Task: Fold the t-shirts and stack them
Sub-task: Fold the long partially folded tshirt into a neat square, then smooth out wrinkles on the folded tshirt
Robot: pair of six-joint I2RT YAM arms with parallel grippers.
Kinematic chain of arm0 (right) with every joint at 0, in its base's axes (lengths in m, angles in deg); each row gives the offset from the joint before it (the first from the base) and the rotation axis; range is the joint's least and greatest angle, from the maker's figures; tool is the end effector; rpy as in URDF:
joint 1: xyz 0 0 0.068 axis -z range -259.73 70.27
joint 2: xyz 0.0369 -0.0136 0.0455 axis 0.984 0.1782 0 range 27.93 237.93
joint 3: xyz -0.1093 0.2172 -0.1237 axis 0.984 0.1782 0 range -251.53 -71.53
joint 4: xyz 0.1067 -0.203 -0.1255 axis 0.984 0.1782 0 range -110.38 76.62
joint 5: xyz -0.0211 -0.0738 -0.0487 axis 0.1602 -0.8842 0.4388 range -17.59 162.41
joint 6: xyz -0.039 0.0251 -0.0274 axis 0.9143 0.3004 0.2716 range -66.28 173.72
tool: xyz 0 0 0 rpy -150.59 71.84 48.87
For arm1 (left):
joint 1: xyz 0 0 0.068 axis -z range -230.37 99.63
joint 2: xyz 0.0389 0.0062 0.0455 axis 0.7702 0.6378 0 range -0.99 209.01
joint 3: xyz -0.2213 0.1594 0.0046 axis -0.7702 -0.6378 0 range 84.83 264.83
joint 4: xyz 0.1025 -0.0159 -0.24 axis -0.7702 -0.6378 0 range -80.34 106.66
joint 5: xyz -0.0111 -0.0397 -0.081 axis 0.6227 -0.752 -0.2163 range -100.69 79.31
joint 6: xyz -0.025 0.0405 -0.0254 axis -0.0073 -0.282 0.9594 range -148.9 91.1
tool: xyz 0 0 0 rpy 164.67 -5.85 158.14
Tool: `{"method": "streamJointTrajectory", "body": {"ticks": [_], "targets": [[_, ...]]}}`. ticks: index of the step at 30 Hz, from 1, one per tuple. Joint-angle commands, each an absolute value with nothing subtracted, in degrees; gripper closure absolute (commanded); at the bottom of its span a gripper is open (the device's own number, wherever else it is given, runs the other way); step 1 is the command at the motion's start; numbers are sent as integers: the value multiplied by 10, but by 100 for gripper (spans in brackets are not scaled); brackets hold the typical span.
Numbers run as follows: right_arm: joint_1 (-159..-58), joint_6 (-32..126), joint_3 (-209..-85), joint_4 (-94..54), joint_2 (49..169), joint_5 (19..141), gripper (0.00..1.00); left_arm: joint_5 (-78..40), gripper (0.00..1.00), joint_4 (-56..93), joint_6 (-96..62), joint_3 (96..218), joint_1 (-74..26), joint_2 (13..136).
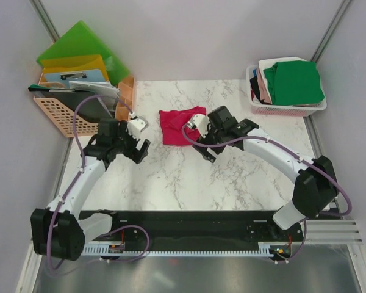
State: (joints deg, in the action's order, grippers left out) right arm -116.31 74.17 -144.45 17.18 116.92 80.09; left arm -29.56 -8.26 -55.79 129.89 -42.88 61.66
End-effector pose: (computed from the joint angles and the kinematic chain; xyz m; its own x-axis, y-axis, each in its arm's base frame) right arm 0.2639 0.2016 0.2794 -0.3772 -0.7110 -0.5934 -0.8389 0.5338 -0.1063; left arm 0.2263 -0.0413 0.2582 -0.4350 0.4889 -0.7561 0.6240 0.7691 0.1384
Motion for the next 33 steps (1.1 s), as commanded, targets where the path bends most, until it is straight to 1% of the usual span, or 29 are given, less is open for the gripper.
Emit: {"method": "streamJointTrajectory", "body": {"ticks": [1,3,5,9,12,15,21,22,25,30,33], "targets": [[-1163,725,-1447,163,1191,866,12,-375,0,-129,-554,1390,-392,687],[-1163,733,-1476,164,1217,844,15,-413,0,-153,-550,1438,-389,726],[-1162,747,-1509,166,1251,829,18,-424,0,-160,-544,1463,-383,783],[-1156,757,-1564,146,1292,792,19,-398,0,-149,-544,1492,-368,849],[-1145,761,-1626,154,1355,780,20,-372,0,-119,-539,1493,-360,882],[-1134,764,-1677,156,1384,766,23,-364,0,-114,-533,1506,-360,915],[-1118,775,-1760,159,1462,721,28,-372,1,-108,-529,1500,-359,912],[-1118,779,-1770,161,1477,717,34,-370,1,-107,-531,1497,-359,906],[-1116,773,-1798,157,1489,722,39,-358,1,-107,-538,1489,-358,905],[-1117,768,-1910,197,1559,721,41,-351,1,-101,-543,1471,-358,908],[-1116,768,-1914,196,1561,722,43,-346,1,-97,-546,1458,-358,898]]}}
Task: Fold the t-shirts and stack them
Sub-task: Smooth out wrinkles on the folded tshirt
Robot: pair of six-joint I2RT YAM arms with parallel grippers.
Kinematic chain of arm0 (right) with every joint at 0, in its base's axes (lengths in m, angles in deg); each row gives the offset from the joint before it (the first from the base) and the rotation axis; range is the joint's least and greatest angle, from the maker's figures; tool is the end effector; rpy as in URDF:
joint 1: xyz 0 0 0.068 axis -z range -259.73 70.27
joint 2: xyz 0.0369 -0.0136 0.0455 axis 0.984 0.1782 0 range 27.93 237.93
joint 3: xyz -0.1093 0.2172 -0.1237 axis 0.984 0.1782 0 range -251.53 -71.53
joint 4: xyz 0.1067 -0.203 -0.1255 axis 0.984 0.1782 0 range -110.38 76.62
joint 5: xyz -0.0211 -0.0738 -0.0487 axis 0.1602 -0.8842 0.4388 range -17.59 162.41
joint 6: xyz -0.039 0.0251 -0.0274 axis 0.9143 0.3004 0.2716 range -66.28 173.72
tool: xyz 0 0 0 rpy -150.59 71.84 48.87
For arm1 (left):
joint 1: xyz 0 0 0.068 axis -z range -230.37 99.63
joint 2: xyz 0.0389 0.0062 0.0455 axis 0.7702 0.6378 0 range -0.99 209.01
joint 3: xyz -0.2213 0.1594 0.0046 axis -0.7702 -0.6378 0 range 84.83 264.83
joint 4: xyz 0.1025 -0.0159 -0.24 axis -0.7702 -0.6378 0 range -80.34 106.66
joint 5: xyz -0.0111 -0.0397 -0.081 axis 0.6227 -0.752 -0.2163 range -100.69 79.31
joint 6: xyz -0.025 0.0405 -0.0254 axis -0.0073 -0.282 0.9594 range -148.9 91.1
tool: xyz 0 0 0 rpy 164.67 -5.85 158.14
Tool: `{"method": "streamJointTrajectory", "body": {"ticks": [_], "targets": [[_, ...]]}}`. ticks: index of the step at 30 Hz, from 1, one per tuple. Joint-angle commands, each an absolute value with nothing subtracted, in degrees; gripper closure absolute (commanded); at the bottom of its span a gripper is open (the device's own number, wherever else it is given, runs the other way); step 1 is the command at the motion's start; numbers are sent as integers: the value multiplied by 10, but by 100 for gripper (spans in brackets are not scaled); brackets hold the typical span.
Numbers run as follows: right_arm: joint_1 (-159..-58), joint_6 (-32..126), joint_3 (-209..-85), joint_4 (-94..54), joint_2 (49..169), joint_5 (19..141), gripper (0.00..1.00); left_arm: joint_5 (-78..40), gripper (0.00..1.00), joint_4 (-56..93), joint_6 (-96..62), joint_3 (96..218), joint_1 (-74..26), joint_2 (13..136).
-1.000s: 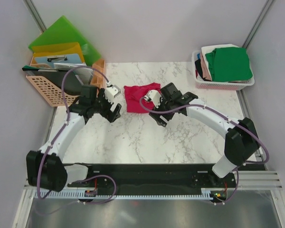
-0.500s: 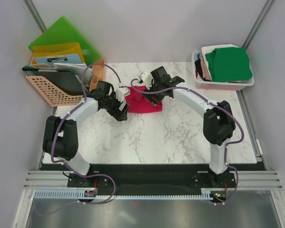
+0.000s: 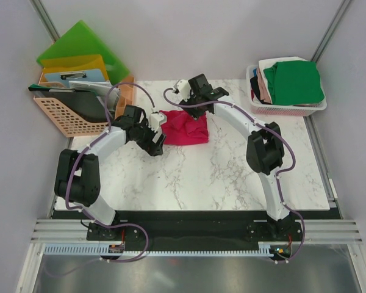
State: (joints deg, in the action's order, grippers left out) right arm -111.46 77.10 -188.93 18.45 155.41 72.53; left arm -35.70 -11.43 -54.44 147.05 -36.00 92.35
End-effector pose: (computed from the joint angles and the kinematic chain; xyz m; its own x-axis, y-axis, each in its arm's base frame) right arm 0.4289 0.2652 0.2567 -0.3792 -0.7009 -0.6041 -0.7382 0.6228 -0.2593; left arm 0.3164 -0.0966 0.2103 -0.5636 0.5478 -0.6183 0.7509 0.6516 -0.1071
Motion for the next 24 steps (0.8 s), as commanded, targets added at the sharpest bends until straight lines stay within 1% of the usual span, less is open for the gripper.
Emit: {"method": "streamJointTrajectory", "body": {"ticks": [1,5,9,12,16,19,20,21,23,24], "targets": [[-1116,768,-1909,194,1560,721,45,-345,1,-95,-548,1456,-358,894],[-1112,773,-1900,198,1564,709,46,-333,1,-91,-553,1451,-358,889],[-1105,764,-1875,208,1538,747,45,-326,1,-89,-557,1449,-358,894],[-1105,766,-1846,209,1523,751,44,-327,1,-80,-557,1443,-358,901],[-1102,764,-1835,209,1527,756,44,-328,1,-72,-554,1442,-358,908],[-1099,765,-1839,208,1541,758,46,-325,1,-72,-556,1441,-358,902],[-1099,766,-1839,207,1545,758,49,-322,1,-71,-558,1439,-358,901],[-1098,767,-1841,204,1548,761,68,-321,1,-71,-559,1437,-358,898],[-1096,761,-1846,201,1554,762,98,-314,1,-70,-564,1430,-358,893],[-1095,760,-1853,201,1555,765,100,-312,1,-70,-566,1428,-358,891]]}}
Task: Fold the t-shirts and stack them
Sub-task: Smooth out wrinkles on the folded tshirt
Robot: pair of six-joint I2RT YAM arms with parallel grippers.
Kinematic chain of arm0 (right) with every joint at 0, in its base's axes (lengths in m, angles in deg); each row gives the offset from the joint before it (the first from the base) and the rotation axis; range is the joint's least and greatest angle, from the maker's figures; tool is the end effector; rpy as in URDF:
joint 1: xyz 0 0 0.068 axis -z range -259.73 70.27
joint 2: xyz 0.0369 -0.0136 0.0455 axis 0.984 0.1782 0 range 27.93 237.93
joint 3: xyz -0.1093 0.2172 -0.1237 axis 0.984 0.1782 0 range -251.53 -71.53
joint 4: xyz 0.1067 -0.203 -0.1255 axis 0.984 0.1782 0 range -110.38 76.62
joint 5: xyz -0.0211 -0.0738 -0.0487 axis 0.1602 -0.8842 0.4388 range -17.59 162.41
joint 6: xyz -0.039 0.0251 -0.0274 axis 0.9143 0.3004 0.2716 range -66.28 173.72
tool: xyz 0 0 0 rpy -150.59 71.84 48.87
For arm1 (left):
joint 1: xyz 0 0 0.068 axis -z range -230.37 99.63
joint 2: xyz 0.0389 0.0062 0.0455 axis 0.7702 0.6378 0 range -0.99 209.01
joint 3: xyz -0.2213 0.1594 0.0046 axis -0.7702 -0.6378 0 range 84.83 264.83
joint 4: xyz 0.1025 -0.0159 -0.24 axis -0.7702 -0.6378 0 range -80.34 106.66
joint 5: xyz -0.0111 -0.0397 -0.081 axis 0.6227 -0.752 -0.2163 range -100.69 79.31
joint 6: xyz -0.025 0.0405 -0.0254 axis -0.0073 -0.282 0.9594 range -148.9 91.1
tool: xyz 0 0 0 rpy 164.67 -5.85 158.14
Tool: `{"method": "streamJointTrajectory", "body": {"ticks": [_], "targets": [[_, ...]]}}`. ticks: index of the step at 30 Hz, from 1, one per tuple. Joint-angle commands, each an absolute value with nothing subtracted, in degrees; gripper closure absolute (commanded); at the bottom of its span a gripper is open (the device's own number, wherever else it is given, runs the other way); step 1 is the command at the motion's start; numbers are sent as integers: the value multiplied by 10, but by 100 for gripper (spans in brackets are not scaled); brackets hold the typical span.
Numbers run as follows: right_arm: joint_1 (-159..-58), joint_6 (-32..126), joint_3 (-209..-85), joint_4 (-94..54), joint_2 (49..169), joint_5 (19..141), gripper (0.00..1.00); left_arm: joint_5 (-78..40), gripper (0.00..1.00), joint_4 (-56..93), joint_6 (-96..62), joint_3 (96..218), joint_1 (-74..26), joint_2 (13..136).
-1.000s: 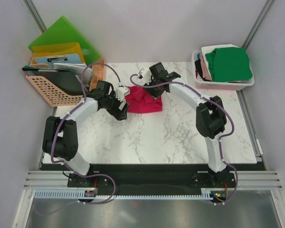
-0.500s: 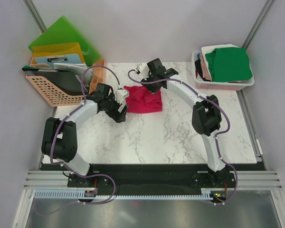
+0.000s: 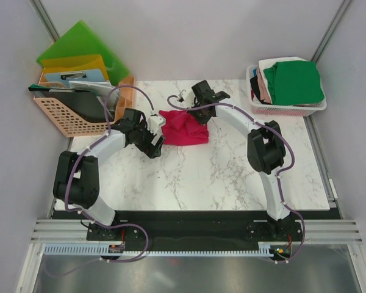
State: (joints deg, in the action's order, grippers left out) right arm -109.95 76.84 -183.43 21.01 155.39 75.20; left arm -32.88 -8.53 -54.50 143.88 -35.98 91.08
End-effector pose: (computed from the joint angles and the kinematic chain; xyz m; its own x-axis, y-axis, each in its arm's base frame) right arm 0.4246 0.2492 0.2234 -0.4597 -0.7215 -0.5178 -0.7678 0.6159 -0.1766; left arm 0.3105 -0.0935 0.2030 -0.5599 0.5568 -0.6136 0.7371 0.6729 -0.0620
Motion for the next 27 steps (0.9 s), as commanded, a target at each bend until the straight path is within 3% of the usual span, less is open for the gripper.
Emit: {"method": "streamJointTrajectory", "body": {"ticks": [1,13,14,17,20,27], "targets": [[-1095,760,-1853,201,1555,765,100,-306,1,-69,-568,1421,-359,889],[-1095,825,-1958,187,1592,637,100,-311,2,-51,-564,1399,-358,894],[-1095,829,-1964,188,1599,616,87,-311,2,-51,-565,1397,-358,893],[-1095,833,-1977,190,1618,581,22,-313,2,-51,-568,1391,-358,889],[-1096,828,-1927,174,1600,588,7,-313,1,-52,-574,1383,-358,887],[-1108,818,-1775,83,1491,601,6,-315,2,-47,-575,1370,-358,896]]}}
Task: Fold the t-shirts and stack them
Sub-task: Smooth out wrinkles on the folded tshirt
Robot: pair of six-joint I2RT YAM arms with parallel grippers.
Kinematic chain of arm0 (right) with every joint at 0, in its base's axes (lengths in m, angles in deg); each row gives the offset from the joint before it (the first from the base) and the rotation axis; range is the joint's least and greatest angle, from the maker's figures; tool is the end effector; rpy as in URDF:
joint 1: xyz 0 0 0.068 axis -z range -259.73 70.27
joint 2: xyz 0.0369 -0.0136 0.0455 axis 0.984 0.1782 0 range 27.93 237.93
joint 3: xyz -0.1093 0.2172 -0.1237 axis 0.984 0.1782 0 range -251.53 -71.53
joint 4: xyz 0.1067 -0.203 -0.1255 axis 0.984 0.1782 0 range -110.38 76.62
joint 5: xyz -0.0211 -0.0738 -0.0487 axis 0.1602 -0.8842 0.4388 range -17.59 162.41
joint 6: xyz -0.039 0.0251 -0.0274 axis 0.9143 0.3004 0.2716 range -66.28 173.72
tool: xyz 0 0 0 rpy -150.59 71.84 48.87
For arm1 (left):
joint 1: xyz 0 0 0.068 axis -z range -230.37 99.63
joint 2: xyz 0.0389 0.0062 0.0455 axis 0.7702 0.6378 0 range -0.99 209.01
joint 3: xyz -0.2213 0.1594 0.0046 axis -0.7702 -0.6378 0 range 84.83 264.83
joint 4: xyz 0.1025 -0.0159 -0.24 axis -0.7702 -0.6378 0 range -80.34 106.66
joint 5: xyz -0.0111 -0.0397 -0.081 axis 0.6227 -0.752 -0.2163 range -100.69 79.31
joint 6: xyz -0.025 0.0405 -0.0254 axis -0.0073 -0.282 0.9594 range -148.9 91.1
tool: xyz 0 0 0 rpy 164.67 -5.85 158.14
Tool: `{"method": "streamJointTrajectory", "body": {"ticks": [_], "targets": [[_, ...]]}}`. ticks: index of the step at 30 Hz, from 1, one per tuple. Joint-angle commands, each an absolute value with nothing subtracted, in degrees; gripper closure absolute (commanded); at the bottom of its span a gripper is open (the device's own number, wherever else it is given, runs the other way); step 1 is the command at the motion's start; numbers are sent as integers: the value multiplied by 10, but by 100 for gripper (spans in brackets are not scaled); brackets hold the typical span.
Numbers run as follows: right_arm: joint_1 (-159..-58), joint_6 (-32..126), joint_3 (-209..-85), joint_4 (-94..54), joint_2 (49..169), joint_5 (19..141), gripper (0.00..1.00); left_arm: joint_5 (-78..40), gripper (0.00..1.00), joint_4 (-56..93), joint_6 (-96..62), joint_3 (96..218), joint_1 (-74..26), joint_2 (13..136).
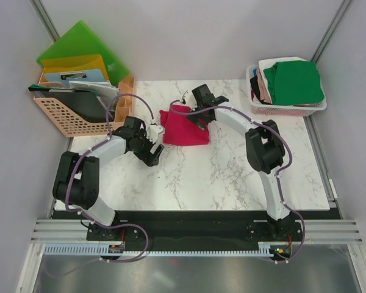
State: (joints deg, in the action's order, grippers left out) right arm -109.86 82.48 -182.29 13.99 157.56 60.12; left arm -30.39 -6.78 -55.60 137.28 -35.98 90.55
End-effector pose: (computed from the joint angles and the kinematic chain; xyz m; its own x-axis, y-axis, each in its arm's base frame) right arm 0.4403 0.2466 0.2073 -0.4244 -0.7898 -0.4428 -0.6667 0.6035 -0.4374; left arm 0.2921 -0.0873 0.1739 -0.5950 0.5895 -0.5463 0.7298 0.6810 -0.0601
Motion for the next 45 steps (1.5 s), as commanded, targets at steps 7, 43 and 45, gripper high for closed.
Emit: {"method": "streamJointTrajectory", "body": {"ticks": [7,43,45], "targets": [[-1159,815,-1733,91,1429,610,9,-291,2,-11,-550,1370,-358,887],[-1096,845,-1335,77,1031,478,10,-371,0,-166,-480,1932,-350,1282],[-1096,842,-1331,77,1033,476,10,-371,0,-173,-478,1945,-350,1283]]}}
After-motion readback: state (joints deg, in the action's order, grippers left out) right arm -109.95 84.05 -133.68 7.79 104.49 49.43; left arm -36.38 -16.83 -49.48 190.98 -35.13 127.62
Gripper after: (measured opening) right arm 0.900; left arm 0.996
